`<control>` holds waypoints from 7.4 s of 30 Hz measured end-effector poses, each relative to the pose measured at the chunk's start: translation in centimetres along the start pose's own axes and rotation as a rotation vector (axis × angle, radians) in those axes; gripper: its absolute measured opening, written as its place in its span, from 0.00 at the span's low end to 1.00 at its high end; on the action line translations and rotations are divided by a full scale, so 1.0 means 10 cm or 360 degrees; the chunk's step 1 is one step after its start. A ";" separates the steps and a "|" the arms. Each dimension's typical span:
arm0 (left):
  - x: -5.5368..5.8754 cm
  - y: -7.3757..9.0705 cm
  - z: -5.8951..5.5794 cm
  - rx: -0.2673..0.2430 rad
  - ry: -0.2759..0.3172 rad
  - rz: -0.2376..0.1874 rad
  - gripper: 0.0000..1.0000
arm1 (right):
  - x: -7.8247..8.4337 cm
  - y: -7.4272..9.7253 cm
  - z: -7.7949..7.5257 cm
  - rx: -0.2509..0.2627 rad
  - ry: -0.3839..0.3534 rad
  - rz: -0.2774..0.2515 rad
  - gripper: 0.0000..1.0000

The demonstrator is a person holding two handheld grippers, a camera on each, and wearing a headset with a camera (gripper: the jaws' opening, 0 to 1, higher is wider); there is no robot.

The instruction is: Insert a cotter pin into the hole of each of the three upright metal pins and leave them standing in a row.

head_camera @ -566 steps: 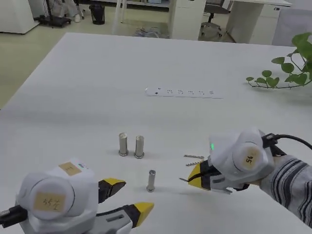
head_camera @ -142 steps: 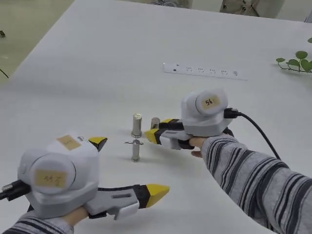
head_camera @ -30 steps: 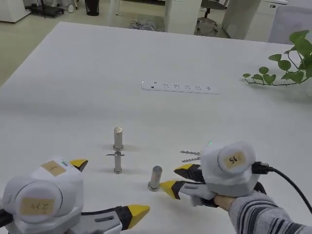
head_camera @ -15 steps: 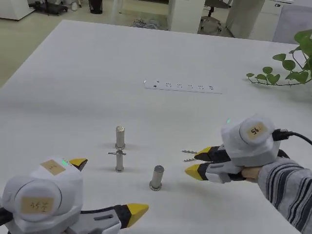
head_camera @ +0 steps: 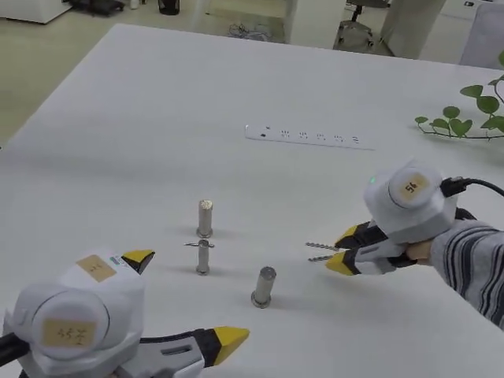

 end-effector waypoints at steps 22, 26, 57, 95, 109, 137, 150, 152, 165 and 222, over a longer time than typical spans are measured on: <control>0.03 -0.02 -0.05 0.0035 -0.0021 0.0038 0.87 | 0.12 -0.16 -0.13 -0.0070 0.0309 0.0233 0.06; 0.02 -0.02 -0.04 0.0033 -0.0016 0.0029 0.87 | 0.13 -0.16 -0.09 -0.0087 0.0302 0.0238 0.06; -0.01 -0.02 -0.12 0.0069 -0.0051 0.0053 0.83 | 0.11 -0.02 -0.05 -0.0091 0.0362 0.0170 0.00; -0.21 0.00 -0.60 0.0291 0.0199 0.0054 0.47 | -0.29 0.46 0.91 -0.0141 0.0626 -0.0196 0.00; -0.25 -0.03 -0.75 0.0425 0.0560 -0.0050 0.30 | -0.47 0.51 1.28 -0.0218 0.0833 -0.0279 0.00; -0.25 -0.04 -0.75 0.0463 0.0893 -0.0136 0.00 | -0.60 0.54 1.47 -0.0264 0.0868 -0.0343 0.00; -0.33 0.01 -0.83 0.0547 0.0504 -0.0131 0.00 | -0.57 0.54 1.44 -0.0286 0.0813 -0.0319 0.04; -0.33 0.02 -0.84 0.0561 0.0400 -0.0110 0.00 | -0.56 0.55 1.45 -0.0304 0.0802 -0.0315 0.03; -0.32 0.09 -0.95 0.0718 0.0169 -0.0096 0.00 | -0.47 0.56 1.57 -0.0436 0.0719 -0.0298 0.03; -0.12 -0.38 -0.48 0.0171 0.0054 -0.0050 0.32 | -0.21 0.26 0.83 -0.0115 0.0608 0.0011 0.00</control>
Point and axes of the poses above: the centre of the closed fingertips' face, and the gripper's own axes: y roughly backward along the fingers, z roughly to its left, x roughly out of its underside, the point moved 1 cm from there along y, roughly backward along the fingers, and after that the axes turned 4 degrees about x, right-handed, at the moved point
